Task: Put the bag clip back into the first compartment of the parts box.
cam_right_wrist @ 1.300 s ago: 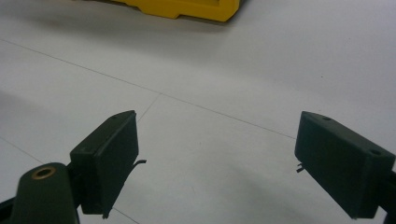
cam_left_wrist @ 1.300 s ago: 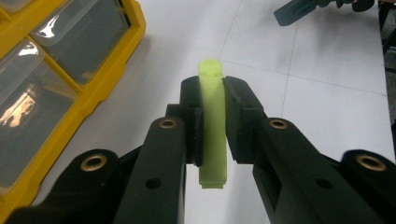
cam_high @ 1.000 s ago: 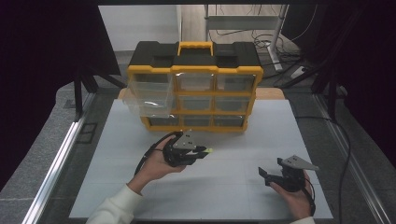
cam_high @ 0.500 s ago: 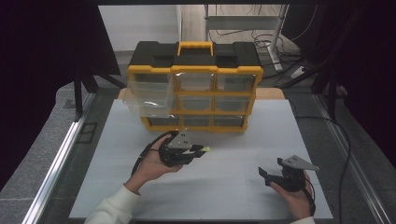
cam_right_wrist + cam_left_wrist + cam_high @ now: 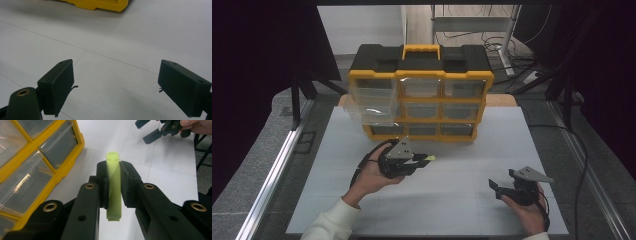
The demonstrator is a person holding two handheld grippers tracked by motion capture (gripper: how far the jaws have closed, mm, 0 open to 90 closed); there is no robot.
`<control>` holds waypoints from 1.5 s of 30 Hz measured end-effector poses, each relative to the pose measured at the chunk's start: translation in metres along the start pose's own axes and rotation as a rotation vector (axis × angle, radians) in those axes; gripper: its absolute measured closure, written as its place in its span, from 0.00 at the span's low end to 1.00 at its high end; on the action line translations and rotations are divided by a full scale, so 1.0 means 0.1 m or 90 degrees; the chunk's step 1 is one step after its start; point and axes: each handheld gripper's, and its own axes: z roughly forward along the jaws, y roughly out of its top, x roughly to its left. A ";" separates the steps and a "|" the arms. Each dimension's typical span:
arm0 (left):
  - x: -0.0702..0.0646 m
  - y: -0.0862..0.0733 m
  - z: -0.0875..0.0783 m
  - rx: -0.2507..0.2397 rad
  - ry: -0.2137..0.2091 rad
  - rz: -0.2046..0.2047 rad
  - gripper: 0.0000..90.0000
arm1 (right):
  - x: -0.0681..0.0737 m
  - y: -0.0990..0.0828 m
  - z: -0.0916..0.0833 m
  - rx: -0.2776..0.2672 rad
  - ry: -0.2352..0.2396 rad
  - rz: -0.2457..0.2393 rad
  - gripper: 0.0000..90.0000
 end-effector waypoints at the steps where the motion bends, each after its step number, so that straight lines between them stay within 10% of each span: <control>1: 0.00 0.00 -0.01 -0.002 0.001 -0.001 0.86 | 0.00 0.00 0.00 0.000 0.001 0.001 0.15; 45: 0.05 0.10 -0.45 -0.122 0.038 -0.033 0.86 | 0.00 0.00 0.00 0.002 -0.001 -0.002 0.15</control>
